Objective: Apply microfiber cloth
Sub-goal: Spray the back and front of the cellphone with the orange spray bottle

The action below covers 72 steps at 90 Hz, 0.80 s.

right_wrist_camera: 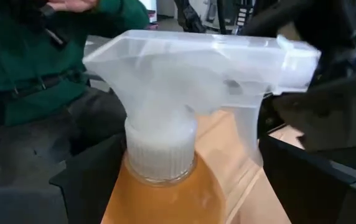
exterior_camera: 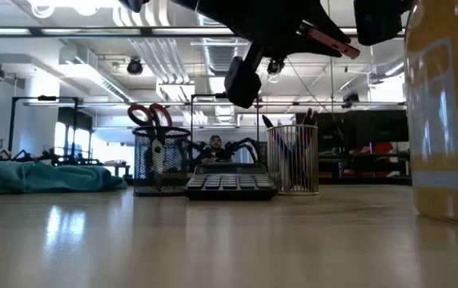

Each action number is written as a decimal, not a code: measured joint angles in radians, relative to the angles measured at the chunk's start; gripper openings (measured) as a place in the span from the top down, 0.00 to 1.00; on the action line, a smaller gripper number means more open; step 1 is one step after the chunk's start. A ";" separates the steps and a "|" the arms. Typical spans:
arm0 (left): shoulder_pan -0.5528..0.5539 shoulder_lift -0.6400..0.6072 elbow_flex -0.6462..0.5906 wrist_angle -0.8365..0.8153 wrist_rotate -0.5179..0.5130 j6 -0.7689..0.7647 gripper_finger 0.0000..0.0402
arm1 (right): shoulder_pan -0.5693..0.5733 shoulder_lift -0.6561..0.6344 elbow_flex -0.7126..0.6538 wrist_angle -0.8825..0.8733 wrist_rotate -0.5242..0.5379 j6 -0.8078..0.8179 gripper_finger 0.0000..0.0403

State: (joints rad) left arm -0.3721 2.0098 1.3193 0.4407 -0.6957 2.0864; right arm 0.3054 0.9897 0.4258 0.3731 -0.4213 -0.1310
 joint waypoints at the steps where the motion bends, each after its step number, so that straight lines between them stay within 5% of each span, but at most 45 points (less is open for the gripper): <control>1: 0.000 0.000 0.000 -0.001 -0.001 0.004 0.97 | 0.000 0.000 0.002 0.000 0.000 0.004 0.12; 72: 0.011 0.000 0.000 0.012 0.015 0.078 0.97 | 0.006 0.000 0.028 -0.023 0.023 -0.019 0.12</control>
State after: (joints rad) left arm -0.3611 2.0098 1.3197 0.4526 -0.6809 2.1644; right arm 0.3119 0.9894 0.4538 0.3499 -0.3988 -0.1497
